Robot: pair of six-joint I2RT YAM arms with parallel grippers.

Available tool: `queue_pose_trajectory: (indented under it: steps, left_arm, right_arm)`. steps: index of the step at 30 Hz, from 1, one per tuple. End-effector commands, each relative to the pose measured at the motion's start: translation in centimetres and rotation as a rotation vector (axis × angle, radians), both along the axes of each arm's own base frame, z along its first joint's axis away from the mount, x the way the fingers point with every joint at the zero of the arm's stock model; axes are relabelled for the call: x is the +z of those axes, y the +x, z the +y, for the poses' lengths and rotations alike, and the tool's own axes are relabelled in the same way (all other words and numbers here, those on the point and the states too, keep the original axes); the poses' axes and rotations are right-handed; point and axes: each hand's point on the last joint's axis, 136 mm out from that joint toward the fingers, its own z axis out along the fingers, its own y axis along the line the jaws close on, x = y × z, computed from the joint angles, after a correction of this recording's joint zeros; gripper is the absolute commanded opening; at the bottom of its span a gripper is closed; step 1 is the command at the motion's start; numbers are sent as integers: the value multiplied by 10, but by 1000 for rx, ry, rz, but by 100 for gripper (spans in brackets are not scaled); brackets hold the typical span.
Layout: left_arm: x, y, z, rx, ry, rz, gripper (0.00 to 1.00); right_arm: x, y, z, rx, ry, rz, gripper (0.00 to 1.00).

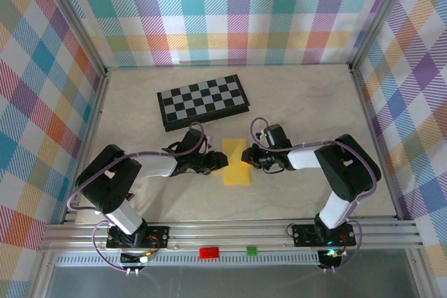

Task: Fold a paper plane with a square sheet of paper (pick it up from the middle)

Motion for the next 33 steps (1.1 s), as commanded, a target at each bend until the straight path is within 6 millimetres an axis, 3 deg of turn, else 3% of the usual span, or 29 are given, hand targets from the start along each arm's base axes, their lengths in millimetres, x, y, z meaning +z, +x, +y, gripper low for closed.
queue_pose_trajectory:
  steps: [1,8,19,25,30,33]
  left_arm:
    - [-1,-1,-10,-29,-29,5,42]
    - [-2,-2,-15,-41,-48,12,38]
    - [-2,0,-12,-20,-30,-1,16]
    - [0,2,-12,-9,-29,-5,8]
    - [8,3,-11,-4,-34,-16,8]
    - [13,4,-12,-1,-36,-23,8]
  right_arm:
    - [-19,-7,-8,-12,-44,53,18]
    - [-20,-7,-8,-11,-44,56,18]
    - [-14,-5,-6,-4,-32,38,20]
    - [14,-4,-1,27,20,-56,28]
    - [44,-7,-7,47,36,-188,42]
    - [52,-13,-13,65,1,-240,46]
